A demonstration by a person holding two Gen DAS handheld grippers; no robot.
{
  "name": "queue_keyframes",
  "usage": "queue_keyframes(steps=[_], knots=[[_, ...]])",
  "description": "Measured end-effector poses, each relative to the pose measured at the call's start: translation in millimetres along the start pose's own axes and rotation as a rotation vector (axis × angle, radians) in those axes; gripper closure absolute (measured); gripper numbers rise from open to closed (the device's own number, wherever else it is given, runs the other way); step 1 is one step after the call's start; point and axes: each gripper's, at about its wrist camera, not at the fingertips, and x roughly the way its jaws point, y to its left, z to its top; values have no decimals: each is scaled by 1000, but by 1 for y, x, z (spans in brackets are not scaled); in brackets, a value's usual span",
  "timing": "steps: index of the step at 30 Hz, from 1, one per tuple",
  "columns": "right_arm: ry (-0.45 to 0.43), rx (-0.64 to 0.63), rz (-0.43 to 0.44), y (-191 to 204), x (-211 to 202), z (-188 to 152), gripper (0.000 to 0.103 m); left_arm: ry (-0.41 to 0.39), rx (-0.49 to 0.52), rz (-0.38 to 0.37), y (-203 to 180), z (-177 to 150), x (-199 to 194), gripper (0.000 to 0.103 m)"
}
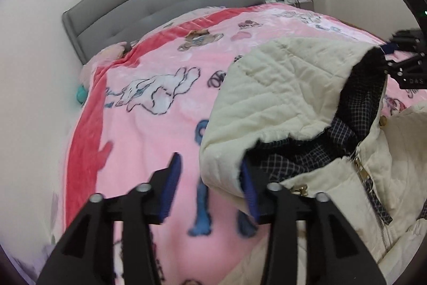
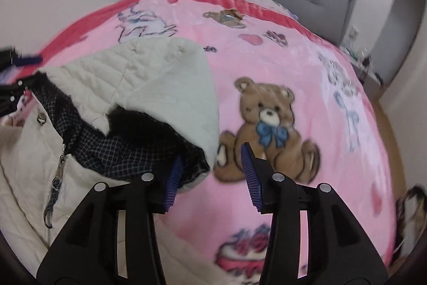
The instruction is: Fold large clothes
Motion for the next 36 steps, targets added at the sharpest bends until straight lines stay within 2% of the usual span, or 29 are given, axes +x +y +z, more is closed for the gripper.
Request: queue_keyframes(steps=[2, 4, 6, 8, 9, 11, 12, 13, 15, 17, 19, 21, 22, 24, 25, 27, 28, 30, 31, 33, 36], knots=[[9, -32, -8, 0, 4, 11, 60, 0, 11, -16, -1, 9, -2, 39], [4, -82, -22, 6, 3, 19, 51, -36, 36, -64, -5, 15, -9, 37], [-31, -165, -33, 18, -4, 25, 47, -43, 94, -95, -12, 17, -11, 37], [-54, -231, -43, 25, -6, 29, 48, -30, 160, -85, -20, 20, -6, 37], [-54, -276, -75, 32, -4, 31, 49, -10, 192, -37, -26, 22, 2, 37], [-12, -330, -129, 38, 7, 35, 62, 52, 231, 14, -33, 27, 19, 38], [39, -348, -143, 40, 17, 37, 67, 78, 238, 21, -34, 28, 25, 41], [59, -345, -137, 39, 21, 37, 67, 106, 255, 16, -35, 28, 31, 47], [67, -347, -132, 37, 24, 36, 68, 106, 318, 18, -38, 25, 33, 52], [85, -388, -157, 34, 30, 31, 84, 114, 367, 49, -35, 23, 35, 66], [109, -381, -147, 27, 34, 28, 88, 153, 392, 69, -29, 23, 40, 77], [107, -346, -148, 19, 33, 28, 89, 184, 414, 101, -26, 22, 45, 82], [106, -314, -152, 14, 34, 29, 89, 205, 440, 126, -27, 20, 48, 88], [74, -263, -166, 10, 27, 31, 90, 165, 513, 215, -30, 12, 44, 88], [29, -235, -167, 10, 20, 33, 91, 120, 486, 236, -25, 11, 38, 89], [-70, -177, -127, 9, -4, 36, 91, 53, 358, 234, -8, 4, 25, 89], [-70, -189, -122, 10, -6, 33, 91, 59, 331, 218, -4, -1, 25, 89], [41, -264, -142, 19, 16, 19, 91, 94, 319, 193, -6, -15, 29, 89], [85, -256, -139, 19, 25, 14, 91, 129, 308, 175, -11, -25, 33, 89], [156, -161, -118, 13, 42, 0, 91, 186, 306, 141, -22, -42, 40, 89], [211, -134, -114, 18, 62, -15, 91, 207, 283, 133, -29, -51, 46, 91]])
